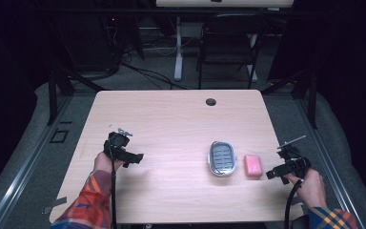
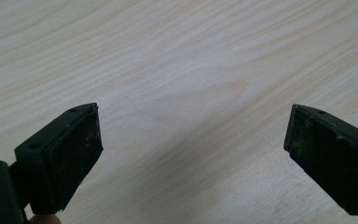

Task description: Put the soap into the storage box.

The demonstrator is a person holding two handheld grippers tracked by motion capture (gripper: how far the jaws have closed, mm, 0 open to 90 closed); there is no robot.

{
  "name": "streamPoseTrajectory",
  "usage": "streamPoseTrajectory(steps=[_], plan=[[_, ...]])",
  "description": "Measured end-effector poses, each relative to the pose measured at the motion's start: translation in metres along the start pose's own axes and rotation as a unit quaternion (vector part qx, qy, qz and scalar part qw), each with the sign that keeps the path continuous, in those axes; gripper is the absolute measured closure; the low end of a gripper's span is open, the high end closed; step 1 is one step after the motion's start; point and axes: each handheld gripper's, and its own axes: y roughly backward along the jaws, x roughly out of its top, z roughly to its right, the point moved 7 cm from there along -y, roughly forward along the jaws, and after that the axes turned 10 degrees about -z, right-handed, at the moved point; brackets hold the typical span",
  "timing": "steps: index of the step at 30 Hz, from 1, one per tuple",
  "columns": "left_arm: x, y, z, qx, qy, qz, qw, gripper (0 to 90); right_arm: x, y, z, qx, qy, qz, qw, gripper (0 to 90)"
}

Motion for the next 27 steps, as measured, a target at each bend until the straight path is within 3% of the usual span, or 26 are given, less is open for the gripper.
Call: streamPoseTrajectory(steps=[3,13,27], plan=[[0.000,0.000,0.000,-0.001,-0.001,-0.001,1.0000,3.9,0.001,0.003,-0.001,0.011,-0.003,0.005,0.9999,0.0],[0.000,-0.001,0.001,0.000,-0.004,-0.001,1.0000,4.0,0.005,0.022,-0.007,0.009,-0.001,0.033,0.9994,0.0],[0.001,-0.001,0.001,-0.001,-0.005,0.000,1.0000,4.0,0.014,0.033,-0.028,0.005,0.035,0.039,0.9986,0.0]])
